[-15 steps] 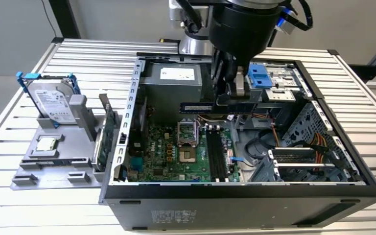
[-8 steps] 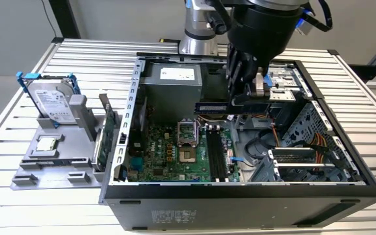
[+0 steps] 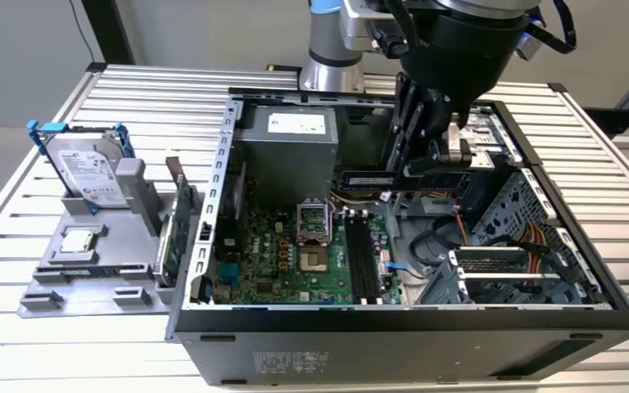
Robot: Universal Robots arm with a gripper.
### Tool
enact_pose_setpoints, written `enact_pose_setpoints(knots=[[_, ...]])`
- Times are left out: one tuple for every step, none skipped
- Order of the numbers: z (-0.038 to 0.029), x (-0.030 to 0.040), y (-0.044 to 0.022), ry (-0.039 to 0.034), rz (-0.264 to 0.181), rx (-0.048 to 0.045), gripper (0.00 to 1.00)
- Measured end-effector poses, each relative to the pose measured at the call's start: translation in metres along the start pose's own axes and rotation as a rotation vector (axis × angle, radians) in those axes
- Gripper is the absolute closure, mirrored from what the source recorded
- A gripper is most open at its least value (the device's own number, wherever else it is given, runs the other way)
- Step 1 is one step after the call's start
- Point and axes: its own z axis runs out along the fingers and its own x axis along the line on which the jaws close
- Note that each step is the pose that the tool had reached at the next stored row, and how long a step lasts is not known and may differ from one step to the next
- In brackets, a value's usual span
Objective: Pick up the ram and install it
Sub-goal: 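Pick up the ram and move it above insertion slot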
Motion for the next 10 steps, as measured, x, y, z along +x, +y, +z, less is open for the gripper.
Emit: enact_pose_setpoints(knots=[[0.0, -0.0002, -0.0001, 0.0, 0.0, 0.0, 1.0], [0.0, -0.0002, -0.0001, 0.0, 0.0, 0.0001, 1.0], [0.0, -0.0003, -0.0002, 0.0, 0.0, 0.0001, 1.0], [-0.0001, -0.0004, -0.0002, 0.0001, 0.0, 0.0001, 1.0], [0.0, -0.0004, -0.0003, -0.0004, 0.0, 0.0005, 1.0], [0.0002, -0.0004, -0.0003, -0.0055, 0.0, 0.0036, 1.0], [0.0004, -0.0004, -0.0003, -0.0124, 0.0, 0.0082, 1.0], [0.0005, -0.0004, -0.0002, -0.0155, 0.001, 0.0106, 1.0], [0.0005, -0.0005, -0.0001, -0.0154, 0.003, 0.0105, 1.0], [0.0006, -0.0004, 0.0, -0.0159, 0.003, 0.0107, 1.0]])
